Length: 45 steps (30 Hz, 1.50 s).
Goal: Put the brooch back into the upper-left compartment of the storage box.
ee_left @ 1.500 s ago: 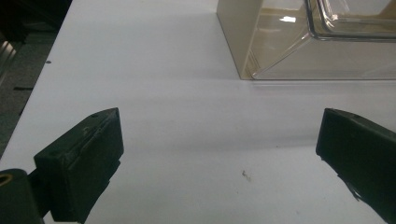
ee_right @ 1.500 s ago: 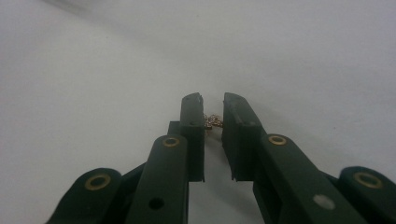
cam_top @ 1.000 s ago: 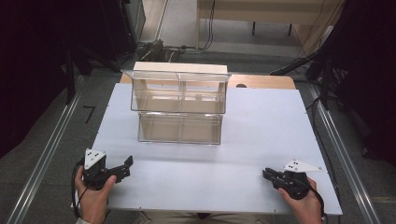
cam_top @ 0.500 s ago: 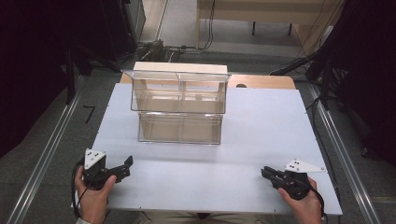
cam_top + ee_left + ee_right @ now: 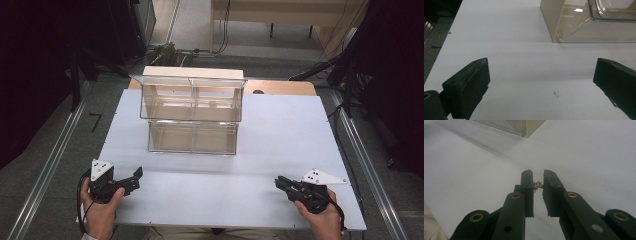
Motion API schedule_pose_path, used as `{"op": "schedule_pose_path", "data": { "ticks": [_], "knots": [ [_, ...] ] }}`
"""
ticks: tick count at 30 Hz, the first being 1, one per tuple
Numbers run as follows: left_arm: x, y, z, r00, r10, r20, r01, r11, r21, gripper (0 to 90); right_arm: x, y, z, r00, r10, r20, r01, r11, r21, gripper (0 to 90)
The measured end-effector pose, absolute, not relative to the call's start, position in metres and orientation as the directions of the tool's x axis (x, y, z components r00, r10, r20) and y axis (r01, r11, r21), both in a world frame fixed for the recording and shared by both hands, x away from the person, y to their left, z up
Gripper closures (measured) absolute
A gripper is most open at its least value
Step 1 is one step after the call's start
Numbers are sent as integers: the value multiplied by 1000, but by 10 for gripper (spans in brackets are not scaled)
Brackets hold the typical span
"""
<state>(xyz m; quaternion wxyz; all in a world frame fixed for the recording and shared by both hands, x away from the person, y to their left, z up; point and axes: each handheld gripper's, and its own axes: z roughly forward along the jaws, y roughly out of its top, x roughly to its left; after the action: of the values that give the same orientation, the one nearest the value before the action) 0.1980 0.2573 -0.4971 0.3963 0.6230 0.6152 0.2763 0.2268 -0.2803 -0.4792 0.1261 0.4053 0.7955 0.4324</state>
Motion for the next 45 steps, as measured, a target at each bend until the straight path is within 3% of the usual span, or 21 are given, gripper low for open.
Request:
{"op": "schedule_pose_path", "data": {
  "ticks": [45],
  "knots": [
    [198,258,-497,87,985,-146,547,75,834,14,236,-236,-440,-722,682,119,419,292,860,769]
  ]
}}
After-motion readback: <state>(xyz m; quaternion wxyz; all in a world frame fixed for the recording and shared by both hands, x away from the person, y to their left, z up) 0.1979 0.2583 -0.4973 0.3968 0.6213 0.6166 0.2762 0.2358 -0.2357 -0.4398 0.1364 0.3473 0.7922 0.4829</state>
